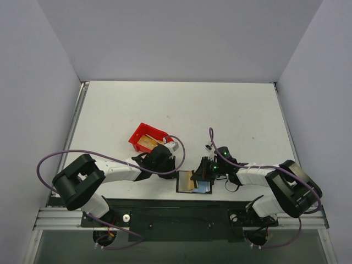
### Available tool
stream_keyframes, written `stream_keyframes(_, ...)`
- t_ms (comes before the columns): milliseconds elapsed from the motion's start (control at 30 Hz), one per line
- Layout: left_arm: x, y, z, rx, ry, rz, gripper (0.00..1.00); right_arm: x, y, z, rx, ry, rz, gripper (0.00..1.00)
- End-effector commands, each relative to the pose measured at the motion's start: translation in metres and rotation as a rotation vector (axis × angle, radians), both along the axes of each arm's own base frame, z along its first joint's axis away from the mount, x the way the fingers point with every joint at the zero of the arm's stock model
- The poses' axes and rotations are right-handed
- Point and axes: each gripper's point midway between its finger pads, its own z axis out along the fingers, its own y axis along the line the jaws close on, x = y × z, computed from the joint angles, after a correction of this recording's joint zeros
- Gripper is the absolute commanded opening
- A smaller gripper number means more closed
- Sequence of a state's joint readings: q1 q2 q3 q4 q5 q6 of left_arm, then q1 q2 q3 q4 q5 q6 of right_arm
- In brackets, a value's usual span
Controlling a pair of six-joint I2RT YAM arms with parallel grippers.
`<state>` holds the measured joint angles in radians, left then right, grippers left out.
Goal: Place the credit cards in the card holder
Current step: Insert the credit card into the card holder.
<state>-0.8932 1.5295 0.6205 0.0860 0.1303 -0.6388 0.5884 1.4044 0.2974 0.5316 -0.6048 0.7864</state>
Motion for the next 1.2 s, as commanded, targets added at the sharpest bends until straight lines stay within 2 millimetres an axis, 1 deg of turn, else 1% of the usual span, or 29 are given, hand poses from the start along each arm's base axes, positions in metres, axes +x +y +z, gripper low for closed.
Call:
stream_keyframes(0, 0.004, -0.008, 0.0, -0.008, -0.014, -0.018, 0.0, -0.015, -0.012, -0.025, -0.064, 0.062, -0.038, 0.0)
stream_keyframes(133, 0.003, -0.008, -0.001, -0.008, -0.012, -0.019, 0.0, -0.013, -0.019, -0.027, -0.113, 0.036, -0.055, 0.0)
stream_keyframes(200, 0.003, -0.007, -0.001, -0.007, -0.013, -0.019, 0.0, -0.009, -0.025, -0.026, -0.152, 0.011, -0.069, 0.0)
stream_keyframes(267, 0.002, -0.007, -0.002, -0.005, -0.011, -0.02, 0.0, -0.011, -0.035, -0.026, -0.203, 0.009, -0.085, 0.0)
stream_keyframes(300, 0.003, -0.006, -0.002, -0.005, -0.011, -0.019, 0.0, -0.007, -0.038, -0.023, -0.21, -0.015, -0.102, 0.0)
stream_keyframes(333, 0.002, -0.007, -0.002, -0.006, -0.01, -0.02, 0.0, -0.007, -0.04, -0.022, -0.221, -0.017, -0.109, 0.0)
stream_keyframes(367, 0.002, -0.007, -0.002, -0.008, -0.009, -0.021, 0.0, -0.005, -0.041, -0.019, -0.221, -0.031, -0.12, 0.0)
stream_keyframes(500, 0.002, -0.007, -0.002, -0.008, -0.009, -0.021, 0.0, -0.005, -0.044, -0.019, -0.224, -0.033, -0.141, 0.0)
stream_keyframes(667, 0.002, -0.008, -0.001, -0.013, -0.012, -0.022, 0.0, -0.01, -0.041, -0.024, -0.211, -0.006, -0.154, 0.0)
stream_keyframes(900, 0.001, -0.007, 0.0, -0.014, -0.013, -0.02, 0.0, -0.015, -0.042, -0.03, -0.212, 0.009, -0.186, 0.0)
stream_keyframes(967, 0.001, -0.007, 0.0, -0.017, -0.013, -0.023, 0.0, -0.013, -0.035, -0.026, -0.178, -0.003, -0.179, 0.0)
stream_keyframes(1067, 0.001, -0.007, 0.0, -0.017, -0.015, -0.022, 0.0, -0.016, -0.024, -0.023, -0.132, 0.004, -0.136, 0.0)
stream_keyframes(1167, 0.001, -0.007, 0.001, -0.019, -0.018, -0.021, 0.0, -0.02, -0.016, -0.02, -0.104, 0.013, -0.092, 0.04)
